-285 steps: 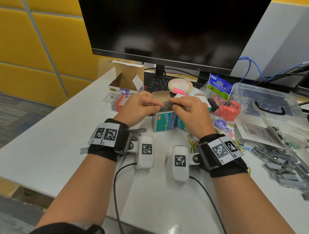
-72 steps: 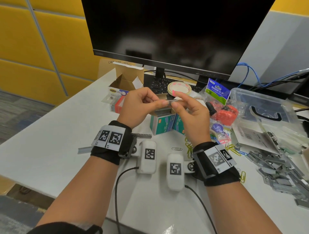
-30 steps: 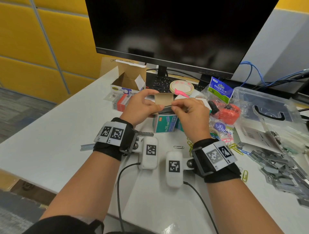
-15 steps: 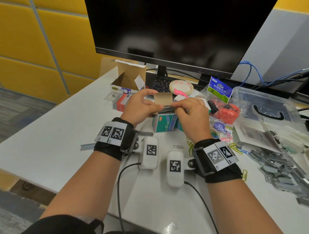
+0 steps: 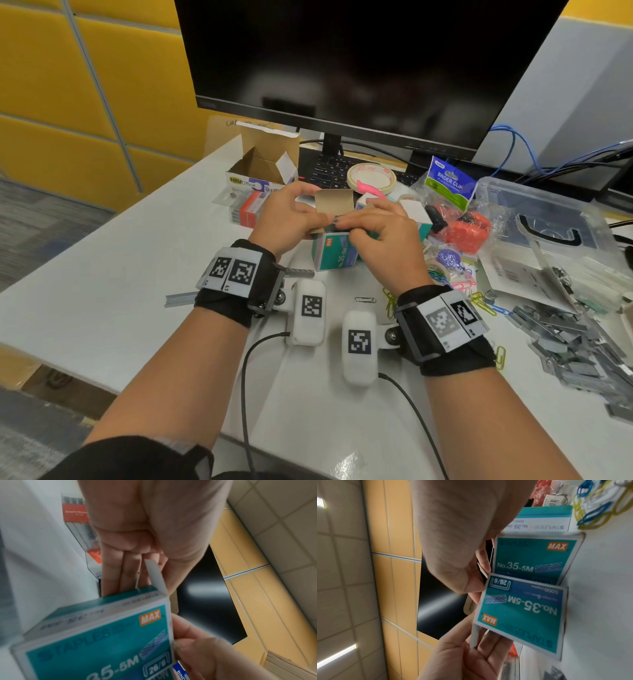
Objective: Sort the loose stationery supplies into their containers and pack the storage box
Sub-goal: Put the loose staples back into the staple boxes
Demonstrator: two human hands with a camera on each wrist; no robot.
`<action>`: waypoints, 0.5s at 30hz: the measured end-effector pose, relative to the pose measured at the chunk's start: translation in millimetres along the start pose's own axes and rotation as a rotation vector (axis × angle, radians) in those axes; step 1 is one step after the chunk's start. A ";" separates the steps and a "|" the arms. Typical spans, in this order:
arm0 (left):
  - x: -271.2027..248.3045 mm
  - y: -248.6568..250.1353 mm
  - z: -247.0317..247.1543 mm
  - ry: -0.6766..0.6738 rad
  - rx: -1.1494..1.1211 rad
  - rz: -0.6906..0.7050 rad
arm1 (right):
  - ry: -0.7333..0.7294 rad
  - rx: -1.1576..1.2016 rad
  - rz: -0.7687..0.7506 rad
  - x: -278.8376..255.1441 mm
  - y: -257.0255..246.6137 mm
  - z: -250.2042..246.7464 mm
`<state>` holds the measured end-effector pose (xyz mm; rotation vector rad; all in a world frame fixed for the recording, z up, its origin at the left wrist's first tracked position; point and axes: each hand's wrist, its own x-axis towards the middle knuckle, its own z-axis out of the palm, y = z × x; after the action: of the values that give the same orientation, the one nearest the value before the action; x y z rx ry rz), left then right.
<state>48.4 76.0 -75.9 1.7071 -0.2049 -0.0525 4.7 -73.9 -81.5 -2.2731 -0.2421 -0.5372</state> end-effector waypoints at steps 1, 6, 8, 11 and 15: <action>0.3 0.1 0.3 0.006 0.011 -0.002 | -0.006 -0.008 0.008 0.3 0.3 -0.7; -4.0 2.9 -0.4 0.023 0.168 0.006 | 0.004 0.009 -0.031 1.3 0.2 -2.0; -6.9 2.6 -5.1 0.014 0.331 0.020 | 0.000 0.020 -0.040 1.4 1.2 -1.3; -11.7 1.7 -19.0 -0.020 0.458 -0.020 | 0.005 0.020 -0.018 1.8 2.0 -1.3; -20.6 3.4 -34.9 -0.114 0.617 -0.123 | -0.003 -0.002 0.021 1.6 0.9 -1.4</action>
<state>33.1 113.1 -69.1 2.3338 -0.2131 -0.1942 6.1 -75.5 -80.5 -2.2765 -0.2196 -0.5236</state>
